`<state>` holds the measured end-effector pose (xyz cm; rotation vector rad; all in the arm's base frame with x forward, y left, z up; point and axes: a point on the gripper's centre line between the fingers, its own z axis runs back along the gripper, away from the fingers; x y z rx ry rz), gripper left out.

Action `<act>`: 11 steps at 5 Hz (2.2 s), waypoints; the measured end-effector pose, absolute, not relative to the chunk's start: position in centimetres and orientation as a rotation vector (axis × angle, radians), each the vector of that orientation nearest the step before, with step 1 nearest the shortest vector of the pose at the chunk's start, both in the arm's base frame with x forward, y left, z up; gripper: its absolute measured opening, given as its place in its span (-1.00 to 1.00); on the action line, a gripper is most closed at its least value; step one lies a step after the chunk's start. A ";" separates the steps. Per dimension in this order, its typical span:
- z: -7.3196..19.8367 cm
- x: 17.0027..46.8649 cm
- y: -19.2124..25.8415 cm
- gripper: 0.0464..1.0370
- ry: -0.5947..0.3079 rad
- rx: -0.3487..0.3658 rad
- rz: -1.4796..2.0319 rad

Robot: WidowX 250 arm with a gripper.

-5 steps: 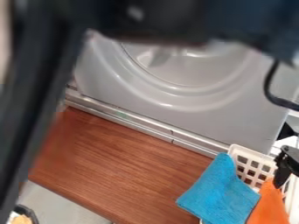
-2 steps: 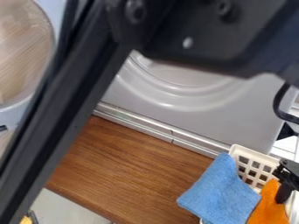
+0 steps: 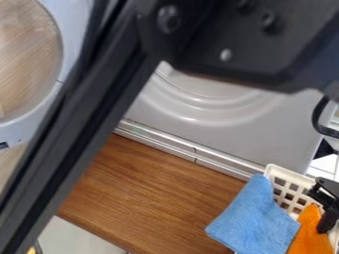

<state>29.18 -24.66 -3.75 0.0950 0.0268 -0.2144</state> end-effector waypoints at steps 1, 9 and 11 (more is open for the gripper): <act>-3.7 29.2 -24.9 -0.78 0.061 0.107 -0.227; 4.4 23.7 -12.0 -0.91 0.024 0.285 -0.094; 3.2 25.0 -7.5 -0.91 0.041 0.304 -0.162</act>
